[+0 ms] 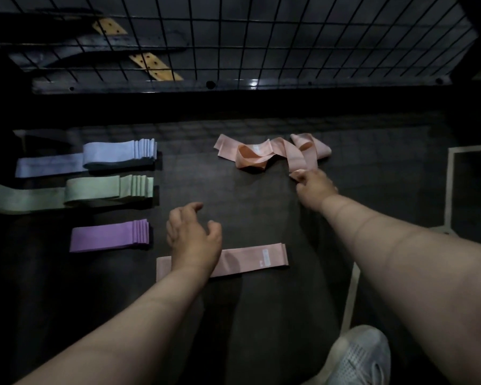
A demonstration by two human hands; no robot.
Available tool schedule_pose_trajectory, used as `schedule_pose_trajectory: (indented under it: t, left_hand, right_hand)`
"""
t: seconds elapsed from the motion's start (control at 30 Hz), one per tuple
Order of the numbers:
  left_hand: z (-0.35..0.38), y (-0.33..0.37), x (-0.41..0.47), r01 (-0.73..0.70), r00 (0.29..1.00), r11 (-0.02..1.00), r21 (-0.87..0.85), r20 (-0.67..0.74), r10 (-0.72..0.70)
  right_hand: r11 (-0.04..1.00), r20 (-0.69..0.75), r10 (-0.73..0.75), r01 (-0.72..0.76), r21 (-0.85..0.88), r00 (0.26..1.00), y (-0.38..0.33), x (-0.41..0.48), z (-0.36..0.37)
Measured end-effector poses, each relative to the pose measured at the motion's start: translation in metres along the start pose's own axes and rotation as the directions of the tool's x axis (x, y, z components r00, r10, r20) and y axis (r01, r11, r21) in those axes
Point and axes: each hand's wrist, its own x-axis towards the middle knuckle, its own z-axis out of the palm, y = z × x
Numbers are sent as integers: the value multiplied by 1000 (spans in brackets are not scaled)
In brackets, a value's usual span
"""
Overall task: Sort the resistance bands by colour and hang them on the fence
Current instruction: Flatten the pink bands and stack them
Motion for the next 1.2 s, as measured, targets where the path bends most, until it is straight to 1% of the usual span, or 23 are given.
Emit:
schedule_pose_trajectory:
  t: [0.03, 0.1, 0.17, 0.2, 0.23, 0.27, 0.3, 0.33, 0.37, 0.4, 0.43, 0.5, 0.53, 0.6, 0.7, 0.73, 0.8, 0.83, 0.9, 1.0, 1.1, 1.17, 1.2]
  left_hand:
    - [-2, 4, -4, 13, 1000, 1000, -2, 24, -13]
    - [-3, 7, -12, 30, 998, 1000, 5, 56, -30]
    - [-4, 12, -21, 12, 998, 1000, -10, 66, -11]
    - [-4, 14, -25, -9, 997, 1000, -28, 73, 11]
    - [-5, 17, -27, -33, 996, 998, -47, 84, 37]
    - [-6, 21, -27, -56, 994, 997, -61, 95, 61]
    - [-9, 26, -27, -66, 991, 995, -70, 107, 74]
    - [-11, 31, -25, -70, 989, 994, -89, 124, 81]
    - [-13, 39, -23, -73, 986, 989, -126, 138, 91]
    - [-15, 47, -20, -65, 985, 983, -170, 149, 91]
    - [-18, 56, -17, -57, 984, 976, -212, 152, 91]
    - [-24, 76, -17, -53, 983, 953, -299, 152, 102]
    - [-29, 86, -20, -61, 982, 934, -351, 147, 120]
    - [-40, 104, -26, -97, 978, 886, -453, 121, 169]
    - [-69, 132, -38, -168, 962, 842, -513, 102, 254]
    - [-79, 141, -41, -196, 953, 832, -519, 100, 287]
    - [-105, 159, -48, -265, 931, 815, -515, 83, 355]
    - [-119, 166, -52, -300, 920, 810, -504, 71, 385]
    - [-153, 180, -62, -371, 894, 800, -471, 51, 445]
    - [-200, 193, -78, -477, 847, 777, -411, 20, 531]
    - [-236, 194, -99, -525, 801, 721, -452, 23, 598]
    - [-255, 187, -117, -574, 757, 691, -439, 39, 653]
    - [-262, 182, -124, -600, 737, 683, -417, 45, 675]
  right_hand:
    - [996, 79, -9, 15, -83, 997, 1, -2, -2]
    - [973, 232, 38, 17, -230, 972, 3, 0, -2]
    - [968, 277, 47, 25, -249, 960, 3, 8, -1]
    - [979, 243, 16, 35, -203, 970, 2, 12, -1]
    - [993, 161, -17, 35, -110, 987, 1, 12, -1]
    - [999, 24, -41, 40, 32, 999, -2, 10, -4]
    - [981, -139, -73, 96, 166, 988, -6, 5, -6]
    - [951, -303, -102, 183, 250, 947, -12, -1, -10]
    - [918, -441, -96, 250, 307, 892, -14, -5, -19]
    - [891, -535, -61, 287, 352, 843, -18, -7, -29]
    - [865, -604, -5, 307, 398, 797, -23, -9, -43]
    - [812, -671, 117, 319, 489, 732, -32, -15, -82]
    - [794, -690, 151, 329, 511, 708, -37, -22, -102]
    - [758, -702, 145, 378, 532, 697, -45, -30, -133]
    - [714, -698, 11, 483, 507, 716, -62, -59, -172]
    - [728, -693, -65, 509, 459, 718, -68, -69, -184]
    - [785, -678, -256, 558, 270, 689, -80, -92, -205]
    - [778, -652, -349, 596, 199, 673, -86, -106, -214]
    - [702, -598, -477, 688, 182, 644, -103, -143, -231]
    - [583, -573, -582, 787, 201, 578, -126, -206, -247]
    - [463, -581, -650, 862, 208, 490, -139, -271, -255]
    - [408, -631, -681, 908, 96, 373, -144, -309, -255]
    - [390, -657, -678, 919, 59, 330, -145, -324, -253]
